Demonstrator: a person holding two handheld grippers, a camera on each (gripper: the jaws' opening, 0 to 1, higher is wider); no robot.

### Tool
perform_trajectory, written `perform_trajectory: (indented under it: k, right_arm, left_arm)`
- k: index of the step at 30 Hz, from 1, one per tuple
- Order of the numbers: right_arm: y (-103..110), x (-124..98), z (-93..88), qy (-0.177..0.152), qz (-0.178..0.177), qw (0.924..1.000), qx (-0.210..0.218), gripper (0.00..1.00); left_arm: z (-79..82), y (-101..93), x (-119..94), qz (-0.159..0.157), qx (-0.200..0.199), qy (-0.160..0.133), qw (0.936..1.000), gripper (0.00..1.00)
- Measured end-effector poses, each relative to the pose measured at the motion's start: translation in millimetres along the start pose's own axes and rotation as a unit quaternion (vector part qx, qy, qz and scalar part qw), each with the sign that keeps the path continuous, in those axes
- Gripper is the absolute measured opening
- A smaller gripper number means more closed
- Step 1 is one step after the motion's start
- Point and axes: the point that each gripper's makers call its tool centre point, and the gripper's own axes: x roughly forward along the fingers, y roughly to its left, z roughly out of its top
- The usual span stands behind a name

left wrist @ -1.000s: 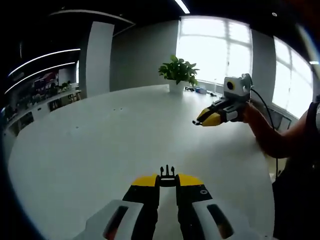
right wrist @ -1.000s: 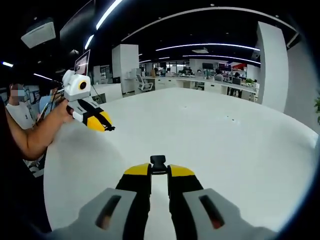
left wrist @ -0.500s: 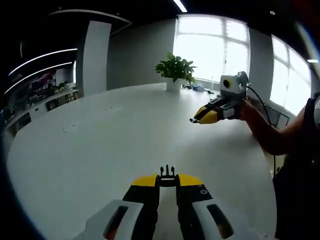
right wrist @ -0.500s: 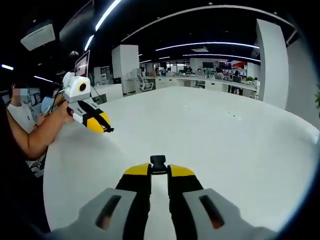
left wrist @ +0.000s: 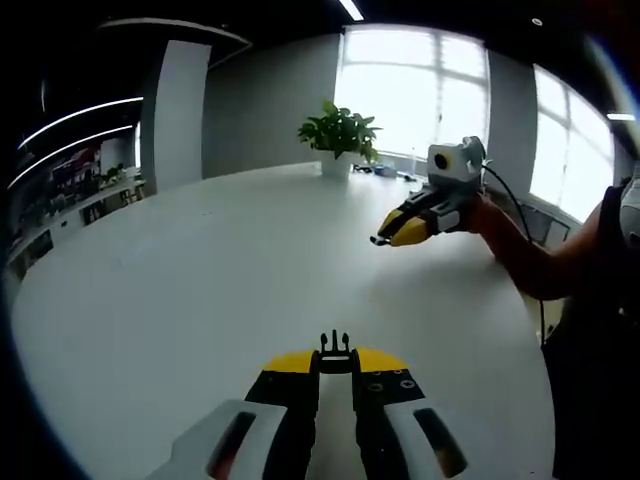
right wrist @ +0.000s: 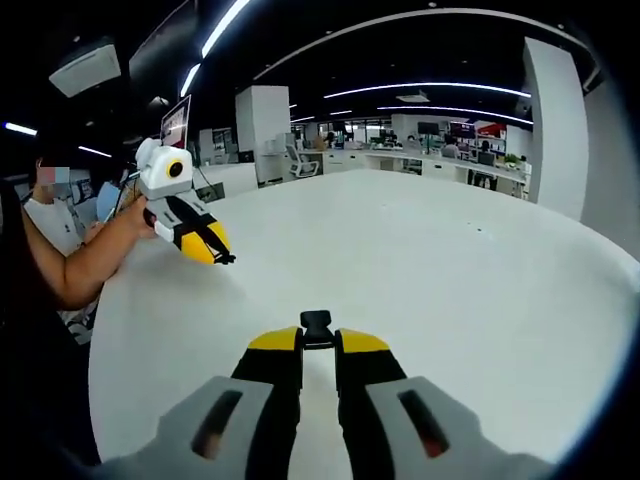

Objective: Snap the two parts of the plastic buckle together until the buckle closes and remains connected.

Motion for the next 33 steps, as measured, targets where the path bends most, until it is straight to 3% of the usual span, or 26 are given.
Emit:
perform_trajectory:
  k: [15,33]
  right_arm:
    - [10,1,-2.7,0.007,0.026,0.9995,-0.013,0.11]
    - [39,5,-11.2,0.024,0.089,0.9942,-0.054,0.11]
  left_arm:
    - [-4.8,-13.2,6,-0.031,0.023,0.011,0.9992,0.10]
    - [-14.9,-32.6,16,-0.073,0.049,0.033,0.9955,0.10]
